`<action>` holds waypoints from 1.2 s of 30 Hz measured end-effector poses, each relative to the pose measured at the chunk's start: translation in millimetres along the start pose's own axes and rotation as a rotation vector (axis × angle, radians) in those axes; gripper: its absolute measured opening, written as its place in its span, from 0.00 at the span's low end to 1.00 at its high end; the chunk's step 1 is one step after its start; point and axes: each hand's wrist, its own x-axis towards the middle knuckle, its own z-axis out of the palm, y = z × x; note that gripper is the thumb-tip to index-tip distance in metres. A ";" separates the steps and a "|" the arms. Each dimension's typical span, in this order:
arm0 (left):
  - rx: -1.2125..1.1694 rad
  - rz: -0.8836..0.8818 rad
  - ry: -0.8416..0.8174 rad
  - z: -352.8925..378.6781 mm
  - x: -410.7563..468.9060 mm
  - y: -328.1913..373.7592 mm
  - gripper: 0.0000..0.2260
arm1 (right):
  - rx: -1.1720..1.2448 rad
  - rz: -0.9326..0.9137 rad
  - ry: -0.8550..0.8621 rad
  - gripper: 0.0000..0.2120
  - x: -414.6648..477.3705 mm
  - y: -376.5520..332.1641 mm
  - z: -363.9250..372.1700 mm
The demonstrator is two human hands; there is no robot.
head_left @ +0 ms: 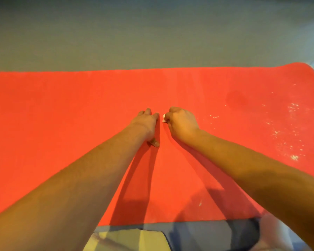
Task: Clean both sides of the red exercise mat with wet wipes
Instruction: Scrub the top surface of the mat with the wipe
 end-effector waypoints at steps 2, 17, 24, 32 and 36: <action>0.004 -0.009 -0.014 -0.5 2.0 -0.3 0.61 | -0.020 0.062 0.007 0.10 28.9 7.2 2.8; 0.047 -0.009 0.053 -16.6 26.9 -5.9 0.48 | 0.011 -0.062 -0.056 0.08 -18.8 -2.1 -11.3; -0.022 0.041 0.010 -11.9 40.0 -15.8 0.63 | -0.032 0.159 -0.029 0.10 90.6 30.3 -0.7; 0.014 0.023 0.090 -38.2 68.1 -15.7 0.22 | 0.005 0.026 -0.096 0.11 22.9 16.2 -7.0; -0.098 0.064 0.383 -5.3 67.8 -12.3 0.16 | 0.089 0.055 -0.040 0.13 27.2 23.8 -2.5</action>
